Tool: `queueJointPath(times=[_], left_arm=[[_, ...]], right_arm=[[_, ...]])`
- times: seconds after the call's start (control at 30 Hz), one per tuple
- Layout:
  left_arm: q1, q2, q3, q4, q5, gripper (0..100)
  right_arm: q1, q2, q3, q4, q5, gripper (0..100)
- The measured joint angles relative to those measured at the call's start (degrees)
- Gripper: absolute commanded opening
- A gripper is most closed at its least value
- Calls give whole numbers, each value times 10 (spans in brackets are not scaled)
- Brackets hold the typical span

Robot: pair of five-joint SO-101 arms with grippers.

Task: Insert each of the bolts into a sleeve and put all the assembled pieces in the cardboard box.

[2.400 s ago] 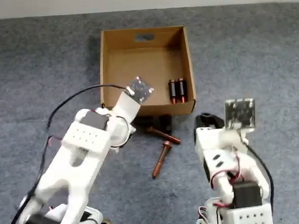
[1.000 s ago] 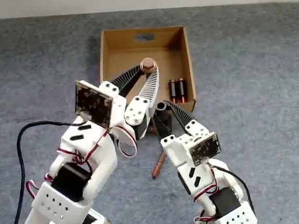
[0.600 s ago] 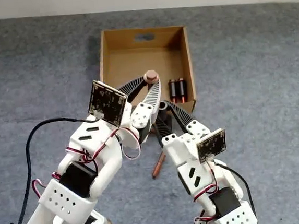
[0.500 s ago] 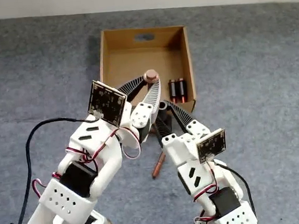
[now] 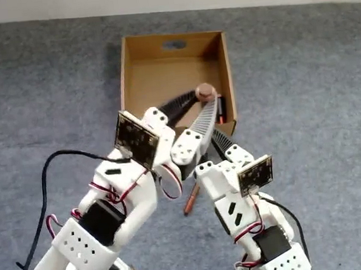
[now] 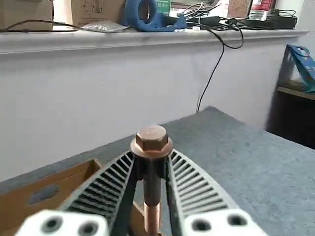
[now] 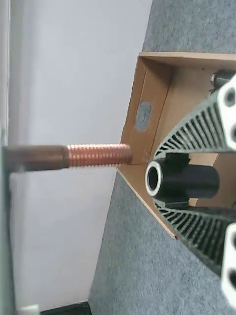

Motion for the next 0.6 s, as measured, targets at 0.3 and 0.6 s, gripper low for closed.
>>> queueJointPath(times=[0.3, 0.6], left_arm=[[0, 0, 0, 62, 0, 8], [-16, 0, 0, 62, 0, 8]], right_arm=[[0, 1, 0, 0, 0, 5], [0, 1, 0, 0, 0, 5]])
